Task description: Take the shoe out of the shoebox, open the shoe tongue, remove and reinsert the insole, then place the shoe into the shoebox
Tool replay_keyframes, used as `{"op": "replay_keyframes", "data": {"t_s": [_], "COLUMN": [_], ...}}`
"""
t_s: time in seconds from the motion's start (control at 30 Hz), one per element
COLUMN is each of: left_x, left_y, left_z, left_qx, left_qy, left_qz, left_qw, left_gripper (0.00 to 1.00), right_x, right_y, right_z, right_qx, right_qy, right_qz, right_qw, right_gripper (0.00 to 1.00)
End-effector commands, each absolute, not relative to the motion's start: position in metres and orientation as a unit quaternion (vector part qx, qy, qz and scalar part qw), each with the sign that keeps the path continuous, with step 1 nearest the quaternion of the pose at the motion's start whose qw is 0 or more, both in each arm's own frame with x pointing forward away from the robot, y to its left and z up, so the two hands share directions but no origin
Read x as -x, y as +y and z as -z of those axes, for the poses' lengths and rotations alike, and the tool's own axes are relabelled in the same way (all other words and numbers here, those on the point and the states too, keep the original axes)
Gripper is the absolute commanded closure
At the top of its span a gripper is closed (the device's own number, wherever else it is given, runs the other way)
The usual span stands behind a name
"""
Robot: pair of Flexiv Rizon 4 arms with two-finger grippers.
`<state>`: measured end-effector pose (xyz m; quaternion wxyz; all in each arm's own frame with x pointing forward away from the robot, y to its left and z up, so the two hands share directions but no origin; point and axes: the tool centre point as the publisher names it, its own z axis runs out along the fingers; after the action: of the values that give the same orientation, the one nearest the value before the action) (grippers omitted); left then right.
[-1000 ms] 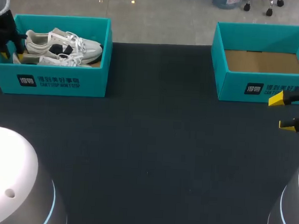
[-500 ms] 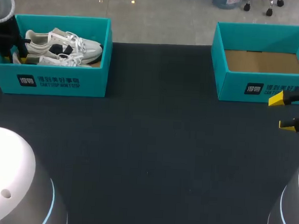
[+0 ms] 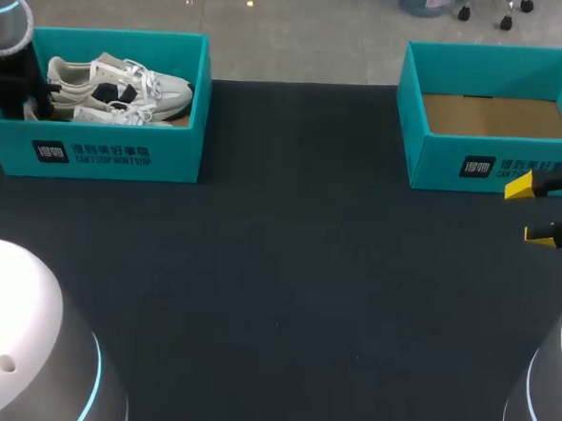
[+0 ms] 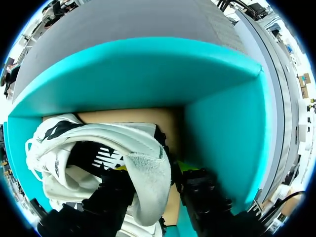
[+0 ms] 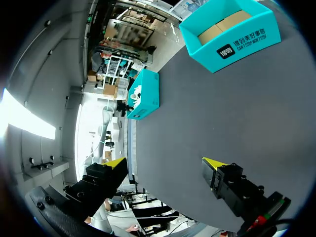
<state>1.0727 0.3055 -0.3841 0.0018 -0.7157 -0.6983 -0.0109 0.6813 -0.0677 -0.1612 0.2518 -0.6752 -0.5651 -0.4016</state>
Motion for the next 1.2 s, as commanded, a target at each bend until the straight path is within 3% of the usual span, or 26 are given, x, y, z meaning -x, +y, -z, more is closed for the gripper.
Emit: {"op": "replay_keyframes", "data": {"t_s": [0.03,0.13,0.17,0.27,0.37,0.83,1.2], "left_x": [-1.076,-1.076,-1.076,-1.076,-1.076,-1.070,-1.062], "left_y": [0.304,0.307,0.307,0.310,0.312,0.315,0.311], "left_z": [0.390,0.391,0.391,0.391,0.389,0.355,0.299], "left_qx": [0.715,0.714,0.714,0.714,0.714,0.731,0.732], "left_qy": [-0.699,-0.700,-0.700,-0.700,-0.700,-0.681,-0.681], "left_qz": [0.008,0.008,0.008,0.010,0.012,0.034,0.032], "left_qw": [0.004,0.006,0.006,0.007,0.007,0.004,0.007], "left_gripper": [0.65,0.75,0.84,0.96,1.00,1.00,1.00], "right_x": [-0.680,-0.680,-0.680,-0.680,-0.680,-0.680,-0.680], "right_y": [-0.067,-0.067,-0.067,-0.067,-0.067,-0.067,-0.067], "right_z": [0.161,0.161,0.161,0.161,0.161,0.161,0.161], "right_qx": [0.676,0.676,0.676,0.676,0.676,0.676,0.676], "right_qy": [-0.565,-0.565,-0.565,-0.565,-0.565,-0.565,-0.565], "right_qz": [0.401,0.401,0.401,0.401,0.401,0.401,0.401], "right_qw": [0.250,0.250,0.250,0.250,0.250,0.250,0.250], "right_gripper": [0.00,0.00,0.00,0.00,0.00,0.00,0.00]}}
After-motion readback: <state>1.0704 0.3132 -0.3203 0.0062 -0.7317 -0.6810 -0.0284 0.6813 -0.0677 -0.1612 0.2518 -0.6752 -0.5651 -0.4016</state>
